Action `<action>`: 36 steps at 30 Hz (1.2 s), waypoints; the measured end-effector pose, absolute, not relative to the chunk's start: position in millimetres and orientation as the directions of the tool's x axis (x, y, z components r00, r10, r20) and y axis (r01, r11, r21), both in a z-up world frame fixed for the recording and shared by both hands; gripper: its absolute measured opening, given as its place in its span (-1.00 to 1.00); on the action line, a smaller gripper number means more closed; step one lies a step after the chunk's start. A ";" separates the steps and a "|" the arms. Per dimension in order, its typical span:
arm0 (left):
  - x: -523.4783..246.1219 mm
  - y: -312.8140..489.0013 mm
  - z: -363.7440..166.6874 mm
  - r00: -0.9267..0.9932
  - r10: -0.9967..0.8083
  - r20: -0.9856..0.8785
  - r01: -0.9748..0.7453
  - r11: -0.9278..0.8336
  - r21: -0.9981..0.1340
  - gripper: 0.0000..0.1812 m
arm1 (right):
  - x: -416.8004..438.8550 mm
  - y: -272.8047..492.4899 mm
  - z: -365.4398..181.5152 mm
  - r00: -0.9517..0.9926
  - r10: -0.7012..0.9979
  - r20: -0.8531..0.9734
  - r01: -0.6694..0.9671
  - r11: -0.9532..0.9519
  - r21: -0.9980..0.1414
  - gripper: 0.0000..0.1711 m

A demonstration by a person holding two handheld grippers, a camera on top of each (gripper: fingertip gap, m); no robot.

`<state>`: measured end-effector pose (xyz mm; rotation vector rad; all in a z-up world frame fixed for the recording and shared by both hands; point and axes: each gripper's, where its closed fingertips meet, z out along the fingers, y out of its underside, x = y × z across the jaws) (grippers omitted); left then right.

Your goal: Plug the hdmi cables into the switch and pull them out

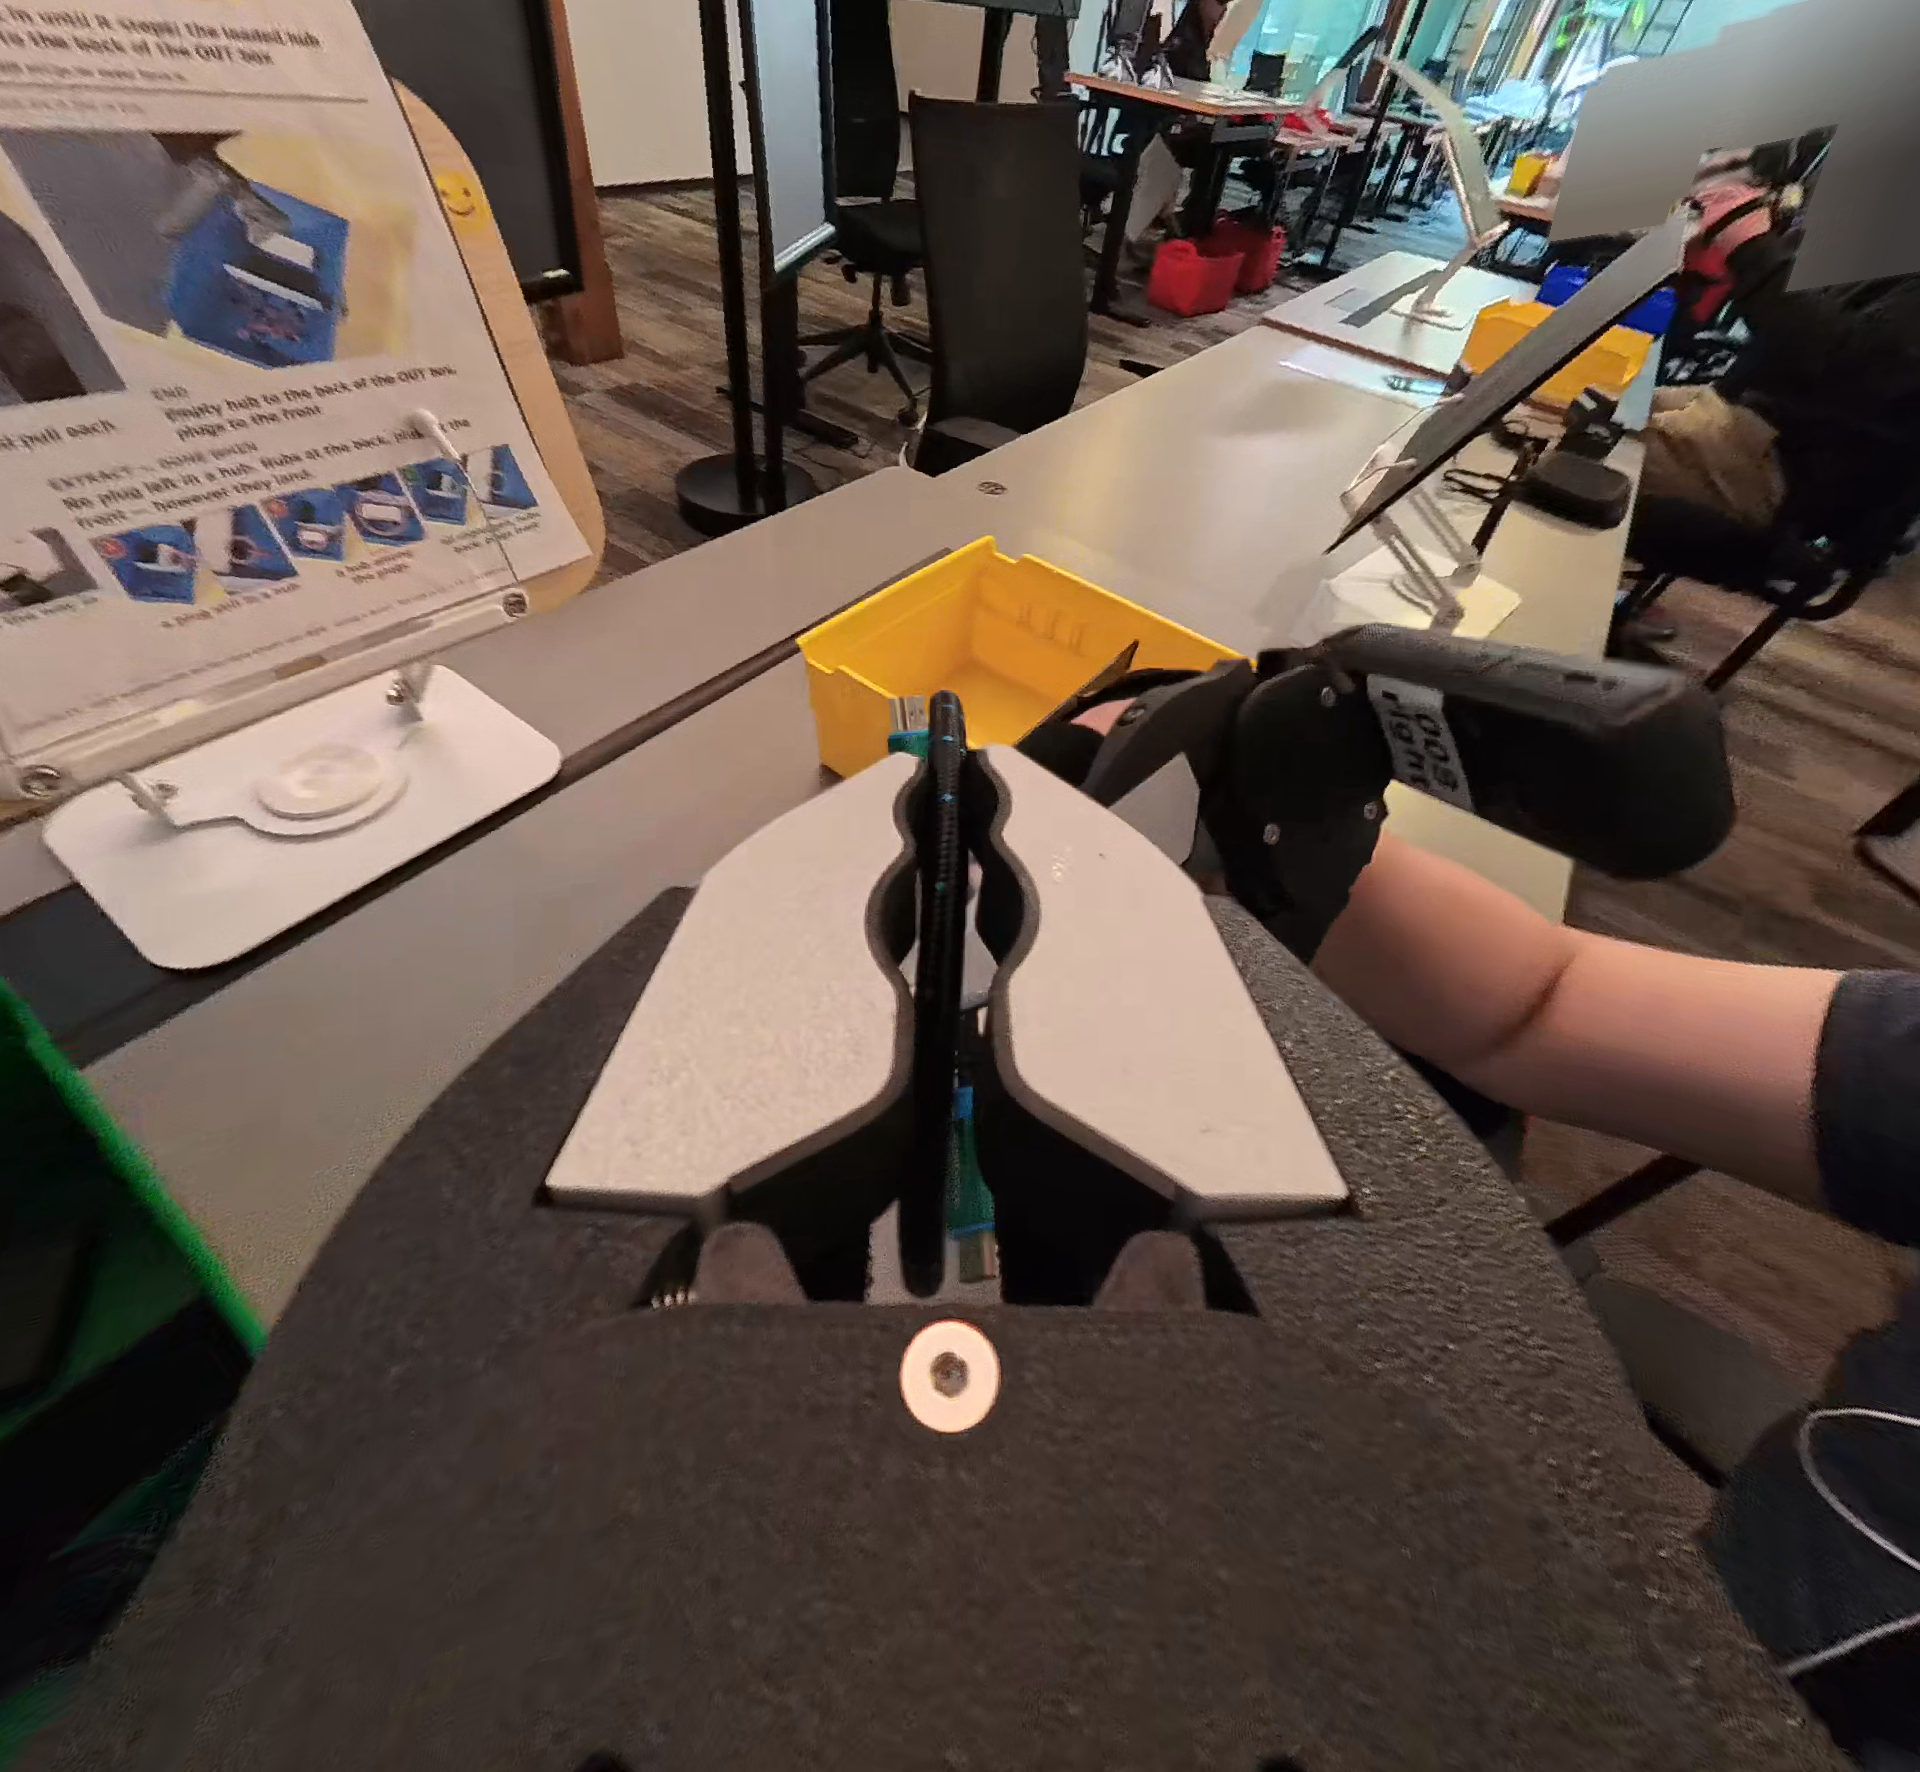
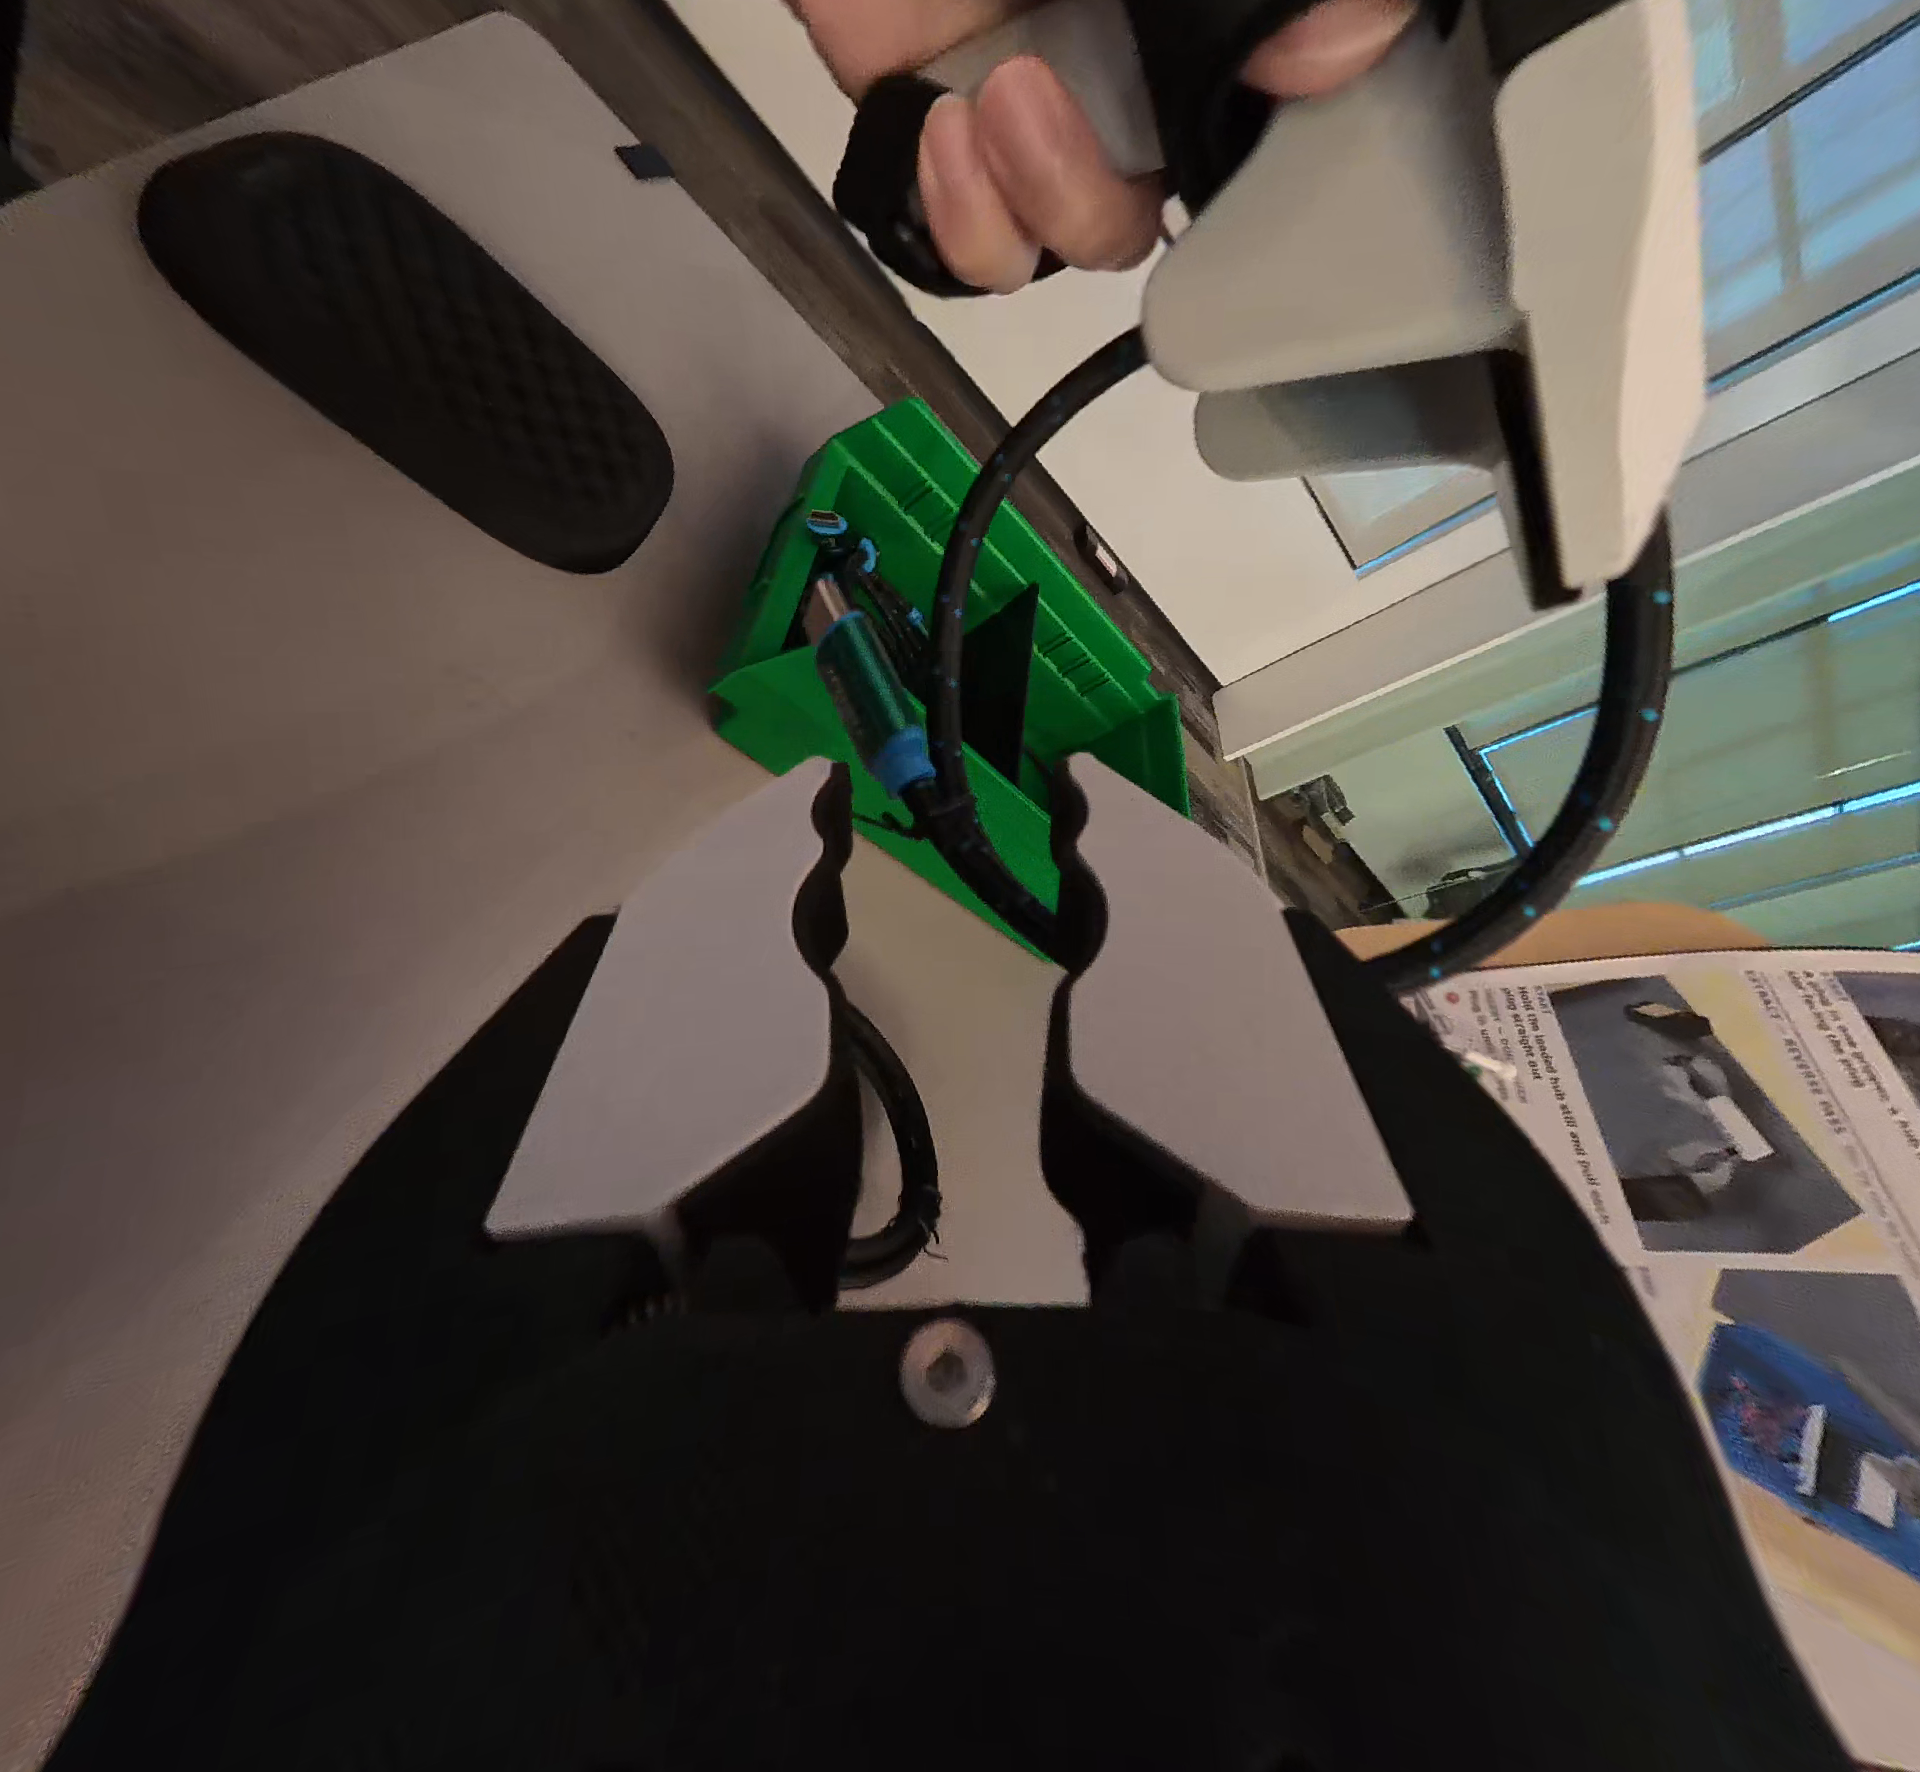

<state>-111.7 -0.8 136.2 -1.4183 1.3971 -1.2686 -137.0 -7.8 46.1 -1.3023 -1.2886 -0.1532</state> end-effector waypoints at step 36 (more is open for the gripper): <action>-119.2 -15.5 134.2 0.238 -0.970 0.059 0.355 0.030 -0.934 -0.94 | -58.7 30.9 97.9 0.997 0.040 0.061 0.051 0.220 -0.974 -0.56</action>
